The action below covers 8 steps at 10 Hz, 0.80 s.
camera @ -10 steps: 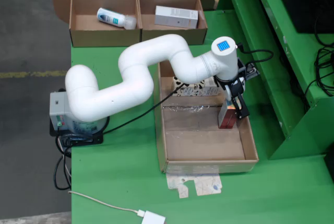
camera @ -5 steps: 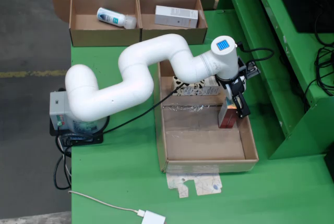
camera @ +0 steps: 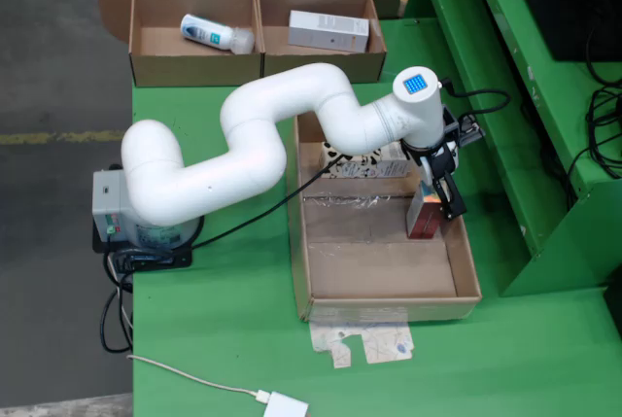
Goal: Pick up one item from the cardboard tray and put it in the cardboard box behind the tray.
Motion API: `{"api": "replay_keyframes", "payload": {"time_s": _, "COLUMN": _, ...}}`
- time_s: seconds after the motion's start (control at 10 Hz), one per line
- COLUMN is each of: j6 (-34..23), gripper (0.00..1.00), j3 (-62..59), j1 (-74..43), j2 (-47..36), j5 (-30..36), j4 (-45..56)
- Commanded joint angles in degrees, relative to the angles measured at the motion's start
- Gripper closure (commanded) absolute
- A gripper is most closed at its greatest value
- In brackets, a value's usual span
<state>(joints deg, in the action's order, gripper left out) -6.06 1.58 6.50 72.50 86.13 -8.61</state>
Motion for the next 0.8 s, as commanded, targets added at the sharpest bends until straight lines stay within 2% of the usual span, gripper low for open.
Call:
{"api": "replay_keyframes", "payload": {"time_s": 0.0, "j6": -0.3, "gripper": 0.0, "j3": -1.6, "j1": 0.4, "j2": -1.9, "j5": -0.3, "j4": -0.7}}
{"api": "replay_keyframes", "payload": {"time_s": 0.1, "j6": -0.3, "gripper": 0.0, "j3": -1.6, "j1": 0.4, "j2": -1.9, "j5": -0.3, "j4": -0.7}}
{"api": "replay_keyframes", "payload": {"time_s": 0.7, "j6": -0.3, "gripper": 0.6, "j3": -1.6, "j1": 0.4, "j2": -1.9, "j5": -0.3, "j4": -0.7}}
